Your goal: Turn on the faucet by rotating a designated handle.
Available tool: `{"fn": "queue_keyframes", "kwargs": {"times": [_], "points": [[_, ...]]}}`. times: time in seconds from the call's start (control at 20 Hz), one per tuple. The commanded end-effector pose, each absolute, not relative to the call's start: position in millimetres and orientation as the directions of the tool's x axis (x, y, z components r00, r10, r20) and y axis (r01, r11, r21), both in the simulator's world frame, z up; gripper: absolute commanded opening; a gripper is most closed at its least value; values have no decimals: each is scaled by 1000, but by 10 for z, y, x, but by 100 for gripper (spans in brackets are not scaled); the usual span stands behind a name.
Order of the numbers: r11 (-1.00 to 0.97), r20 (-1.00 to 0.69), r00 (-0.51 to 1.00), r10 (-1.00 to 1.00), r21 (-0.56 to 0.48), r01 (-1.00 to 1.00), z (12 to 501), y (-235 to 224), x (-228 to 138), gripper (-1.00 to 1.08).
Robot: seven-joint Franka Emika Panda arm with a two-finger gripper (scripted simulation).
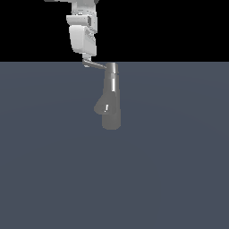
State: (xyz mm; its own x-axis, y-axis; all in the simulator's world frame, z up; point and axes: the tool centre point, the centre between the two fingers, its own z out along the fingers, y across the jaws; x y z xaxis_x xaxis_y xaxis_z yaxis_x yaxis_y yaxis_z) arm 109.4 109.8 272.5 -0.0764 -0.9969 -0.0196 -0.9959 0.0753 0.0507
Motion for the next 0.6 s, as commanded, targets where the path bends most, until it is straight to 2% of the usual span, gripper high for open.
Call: {"fn": "queue_keyframes", "kwargs": {"times": [0.0,0.1,0.55], "points": [[61,-22,-63,-998,62,-996,2730,1205,983,-100],[76,-20,-77,-997,48,-996,2763,1100,1057,-100],[72,-21,-73,-997,51,-996,2844,949,837,-100]]}}
